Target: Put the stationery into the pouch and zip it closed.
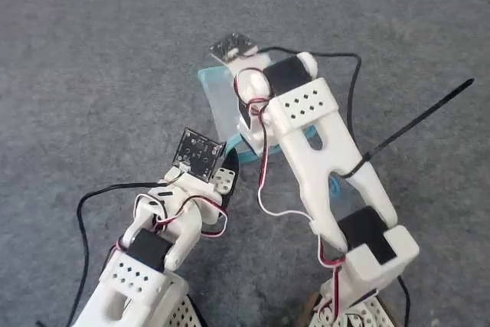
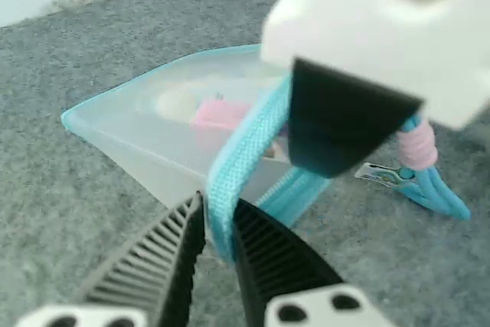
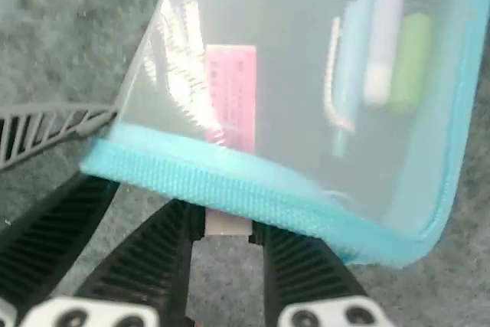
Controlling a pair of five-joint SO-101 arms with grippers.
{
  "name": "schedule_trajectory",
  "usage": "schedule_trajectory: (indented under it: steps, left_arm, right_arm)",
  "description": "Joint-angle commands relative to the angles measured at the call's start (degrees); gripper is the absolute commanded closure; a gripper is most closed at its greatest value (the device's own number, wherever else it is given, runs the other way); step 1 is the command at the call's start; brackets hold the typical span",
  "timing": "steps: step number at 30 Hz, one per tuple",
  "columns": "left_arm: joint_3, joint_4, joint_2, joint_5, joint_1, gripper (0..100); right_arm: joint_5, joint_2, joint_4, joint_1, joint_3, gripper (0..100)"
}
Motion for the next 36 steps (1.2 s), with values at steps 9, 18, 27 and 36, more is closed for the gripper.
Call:
schedule_trajectory:
  steps: [9, 18, 27, 36]
  left_arm:
    - [-0.84, -1.85, 0.44, -0.70, 2.73, 99]
    - [-0.48, -1.85, 0.09, -0.70, -0.26, 99]
    - [-0.22, -1.76, 0.09, -0.70, -1.58, 99]
    - [-0.22, -1.67, 0.35, -0.70, -1.67, 99]
  right_arm:
    - [1.41, 3.82, -1.36, 0.48, -8.18, 67.9]
    - [1.41, -9.10, -0.57, 0.66, -4.57, 72.4]
    - [3.08, -31.96, -12.26, 2.07, 20.13, 72.4]
    - [11.60, -50.86, -41.63, 1.45, 63.47, 72.4]
